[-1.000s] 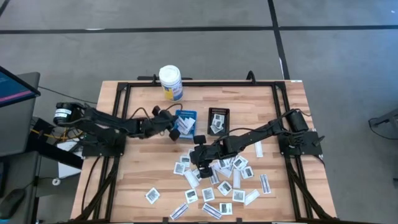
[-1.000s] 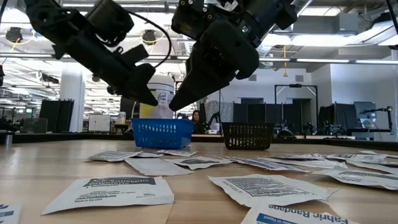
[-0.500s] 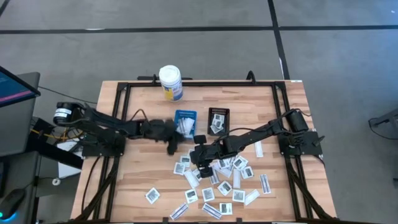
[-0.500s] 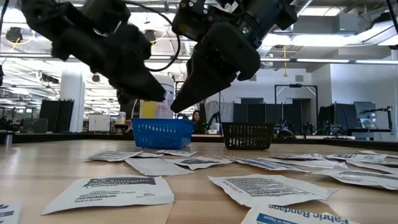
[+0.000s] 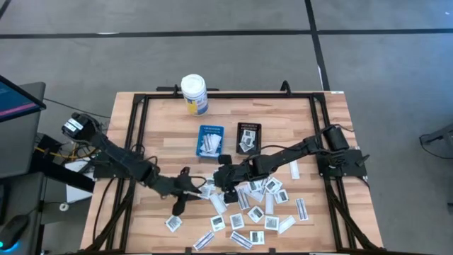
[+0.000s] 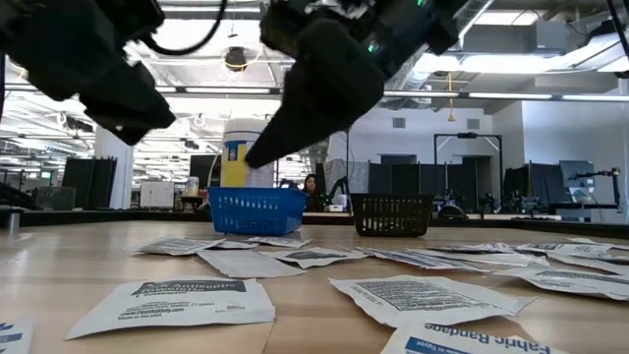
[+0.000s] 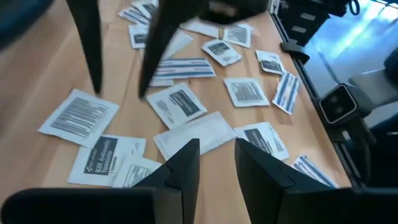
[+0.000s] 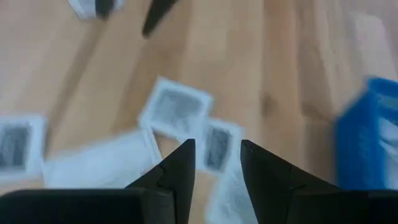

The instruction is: Pick & Place First Aid Supplies

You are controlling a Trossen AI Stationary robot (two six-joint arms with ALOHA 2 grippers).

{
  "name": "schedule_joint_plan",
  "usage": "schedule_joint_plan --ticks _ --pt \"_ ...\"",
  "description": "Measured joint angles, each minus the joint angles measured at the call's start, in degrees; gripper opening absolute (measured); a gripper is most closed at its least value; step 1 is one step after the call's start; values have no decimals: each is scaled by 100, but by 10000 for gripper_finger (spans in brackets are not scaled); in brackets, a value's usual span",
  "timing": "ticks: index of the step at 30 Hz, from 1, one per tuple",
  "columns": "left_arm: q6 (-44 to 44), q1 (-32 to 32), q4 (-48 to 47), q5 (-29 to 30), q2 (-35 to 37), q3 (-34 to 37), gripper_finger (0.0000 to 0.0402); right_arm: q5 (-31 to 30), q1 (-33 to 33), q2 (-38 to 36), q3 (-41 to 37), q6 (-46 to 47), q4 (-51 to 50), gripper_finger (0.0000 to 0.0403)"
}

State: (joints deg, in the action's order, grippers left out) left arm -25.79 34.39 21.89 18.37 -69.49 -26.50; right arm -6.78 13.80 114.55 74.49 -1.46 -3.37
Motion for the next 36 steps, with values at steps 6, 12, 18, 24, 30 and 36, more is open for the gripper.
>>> schedule_joint_plan --ticks 6,12,18,24,30,36 --pt "-60 475 -52 1071 -224 2 102 1111 6 665 21 -516 558 122" --pt "-471 668 -39 1161 -1002 1 102 1101 30 1038 471 -790 570 122" --pt "-632 603 31 1195 -1750 2 102 932 -66 1076 561 -519 429 122" --pt "-636 474 154 1174 -1803 -9 102 934 -278 1149 562 78 365 122" --pt "-615 451 104 1204 -1685 6 102 998 -450 1283 577 628 451 122" --pt "-602 432 75 1204 -1685 7 102 1138 -503 1304 583 738 451 122"
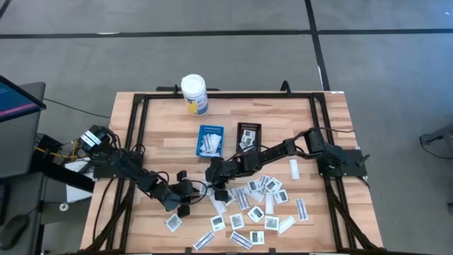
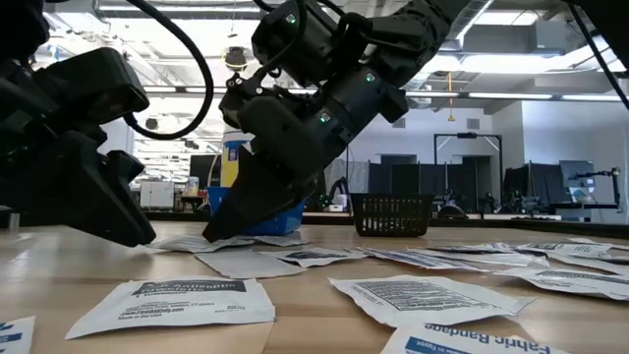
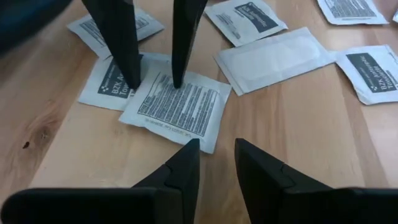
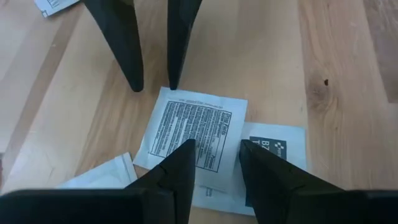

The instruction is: Pick & Place First Aid Supplies

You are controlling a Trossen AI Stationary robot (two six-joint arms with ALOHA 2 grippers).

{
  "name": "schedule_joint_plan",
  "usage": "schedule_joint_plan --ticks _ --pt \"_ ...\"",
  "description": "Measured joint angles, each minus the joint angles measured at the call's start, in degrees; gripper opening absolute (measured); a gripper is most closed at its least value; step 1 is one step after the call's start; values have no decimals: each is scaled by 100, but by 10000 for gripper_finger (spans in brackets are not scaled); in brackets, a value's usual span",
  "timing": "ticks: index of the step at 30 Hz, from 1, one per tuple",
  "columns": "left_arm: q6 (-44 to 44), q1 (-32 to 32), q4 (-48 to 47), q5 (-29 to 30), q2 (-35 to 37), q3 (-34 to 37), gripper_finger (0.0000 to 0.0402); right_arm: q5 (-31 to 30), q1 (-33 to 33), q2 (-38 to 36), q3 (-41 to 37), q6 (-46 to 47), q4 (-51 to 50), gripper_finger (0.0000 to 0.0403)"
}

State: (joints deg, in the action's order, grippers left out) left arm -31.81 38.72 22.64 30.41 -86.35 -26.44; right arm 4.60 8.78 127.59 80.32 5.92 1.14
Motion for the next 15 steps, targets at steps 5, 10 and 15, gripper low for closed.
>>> schedule_joint_plan --ticks 5,10,15 --pt "-15 -185 -86 0 0 0 102 13 13 4 -5 -121 -7 122" --pt "-17 -425 -82 -20 0 0 102 5 26 7 -7 -180 -26 122" --pt "-17 -543 -82 -17 0 0 102 5 26 11 -13 -180 -36 121"
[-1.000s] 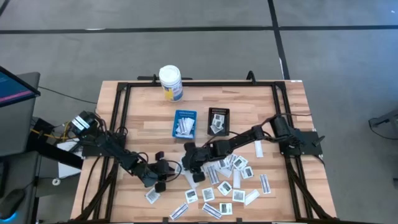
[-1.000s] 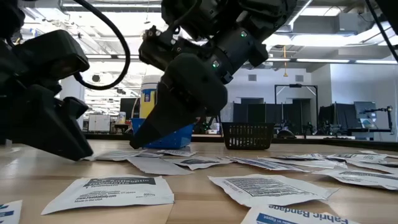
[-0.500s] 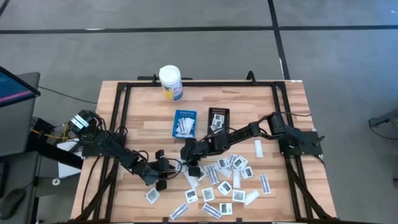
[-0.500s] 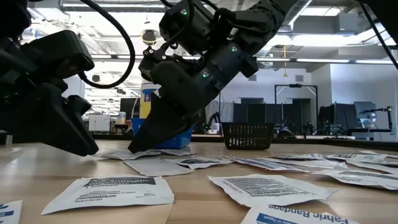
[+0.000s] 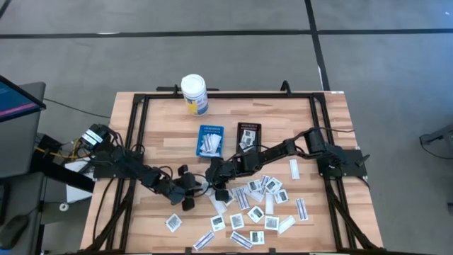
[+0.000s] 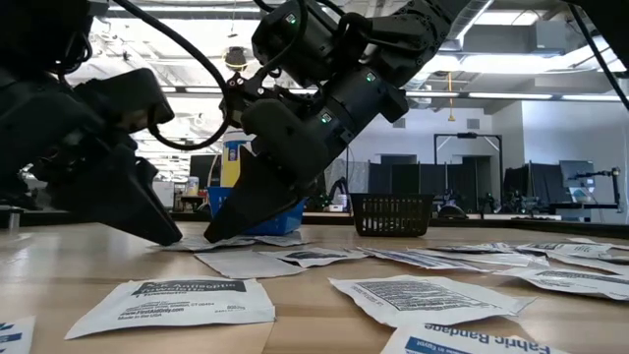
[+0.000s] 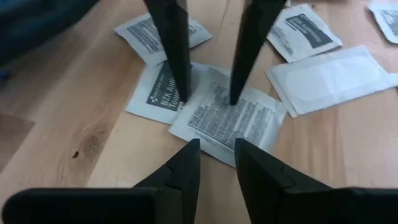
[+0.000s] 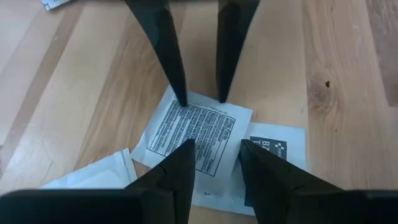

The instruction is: Pick & Place First Aid Supplies

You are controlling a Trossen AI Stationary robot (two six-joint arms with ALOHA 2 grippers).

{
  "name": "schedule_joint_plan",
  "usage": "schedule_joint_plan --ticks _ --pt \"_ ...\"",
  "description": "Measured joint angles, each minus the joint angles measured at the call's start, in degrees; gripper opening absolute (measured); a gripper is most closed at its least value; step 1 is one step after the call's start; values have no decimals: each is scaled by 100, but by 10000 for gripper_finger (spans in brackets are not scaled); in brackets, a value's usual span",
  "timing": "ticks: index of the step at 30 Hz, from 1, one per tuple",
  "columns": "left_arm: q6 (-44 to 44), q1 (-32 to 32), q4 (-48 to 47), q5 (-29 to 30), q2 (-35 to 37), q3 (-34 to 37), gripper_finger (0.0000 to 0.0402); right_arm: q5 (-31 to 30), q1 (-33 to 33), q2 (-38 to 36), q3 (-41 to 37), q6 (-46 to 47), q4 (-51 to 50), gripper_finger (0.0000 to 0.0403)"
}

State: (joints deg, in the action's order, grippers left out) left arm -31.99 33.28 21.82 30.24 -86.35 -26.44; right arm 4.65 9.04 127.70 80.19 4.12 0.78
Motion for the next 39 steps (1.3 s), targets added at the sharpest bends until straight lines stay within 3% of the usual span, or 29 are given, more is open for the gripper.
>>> schedule_joint_plan --ticks 5,14,26,35,39 --pt "-2 4 -10 -22 0 0 102 -13 -22 4 -1 -17 -18 95" --pt "-2 4 -14 -33 2 -2 102 -150 -22 7 -5 -290 -35 6" --pt "-4 6 -6 0 2 -2 102 -200 80 -478 -53 -301 -949 1" --pt "-3 6 5 17 2 -2 102 -1668 412 -1142 -38 -257 -1985 0" --pt "-4 6 7 17 2 -2 102 -1520 479 -1284 -25 -147 -2173 1"
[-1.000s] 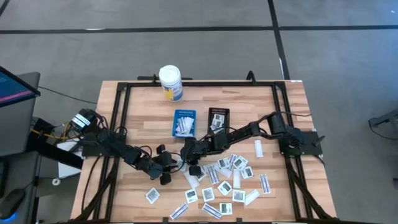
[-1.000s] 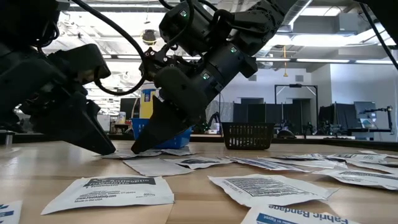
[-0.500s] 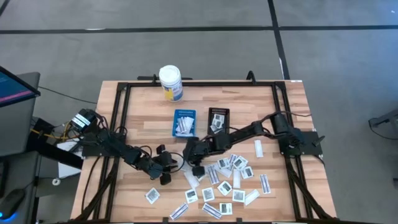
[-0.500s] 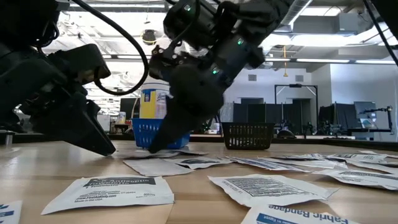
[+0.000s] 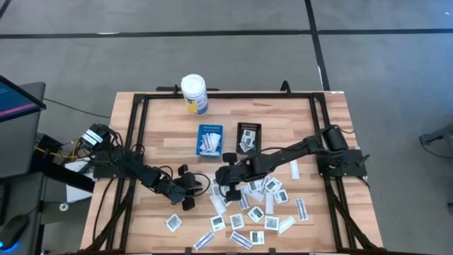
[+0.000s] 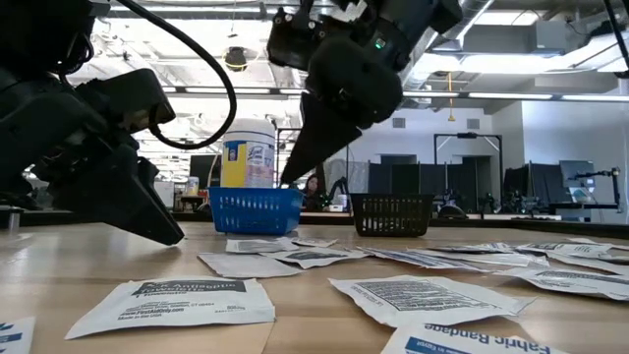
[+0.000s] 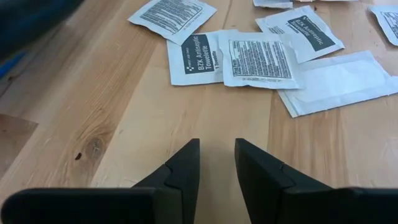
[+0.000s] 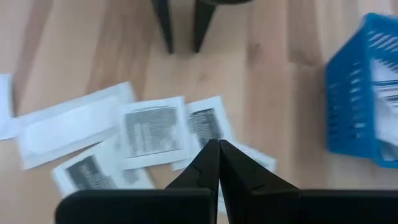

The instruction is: Pick & Place First Aid Supplies

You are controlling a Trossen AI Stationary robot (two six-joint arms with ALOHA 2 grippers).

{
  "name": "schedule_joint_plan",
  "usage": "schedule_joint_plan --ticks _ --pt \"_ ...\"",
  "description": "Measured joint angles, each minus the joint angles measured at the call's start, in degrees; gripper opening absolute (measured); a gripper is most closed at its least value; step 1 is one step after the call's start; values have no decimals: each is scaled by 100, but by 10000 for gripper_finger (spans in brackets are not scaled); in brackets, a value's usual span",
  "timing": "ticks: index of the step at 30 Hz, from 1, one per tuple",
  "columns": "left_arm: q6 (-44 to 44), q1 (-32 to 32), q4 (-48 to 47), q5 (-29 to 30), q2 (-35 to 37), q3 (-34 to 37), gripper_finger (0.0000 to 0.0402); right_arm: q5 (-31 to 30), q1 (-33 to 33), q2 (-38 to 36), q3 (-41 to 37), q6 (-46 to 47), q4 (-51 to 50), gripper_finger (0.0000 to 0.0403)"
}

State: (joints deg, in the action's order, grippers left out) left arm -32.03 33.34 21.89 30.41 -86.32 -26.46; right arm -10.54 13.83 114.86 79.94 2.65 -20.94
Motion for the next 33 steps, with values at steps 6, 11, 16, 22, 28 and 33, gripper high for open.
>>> schedule_joint_plan --ticks 6,11,16,22,28,33 --pt "-16 0 0 0 0 0 102 629 -12 371 0 151 84 16" --pt "-11 0 2 0 0 0 102 619 -60 539 4 -4 377 57" --pt "-3 0 2 0 0 0 102 607 -125 543 4 27 452 97" --pt "-12 -2 2 0 0 -2 102 628 -112 654 5 13 495 139" --pt "-18 0 2 0 2 -4 102 612 -134 867 32 29 695 161" --pt "-18 0 12 -2 2 15 102 621 -221 898 52 -46 685 137"
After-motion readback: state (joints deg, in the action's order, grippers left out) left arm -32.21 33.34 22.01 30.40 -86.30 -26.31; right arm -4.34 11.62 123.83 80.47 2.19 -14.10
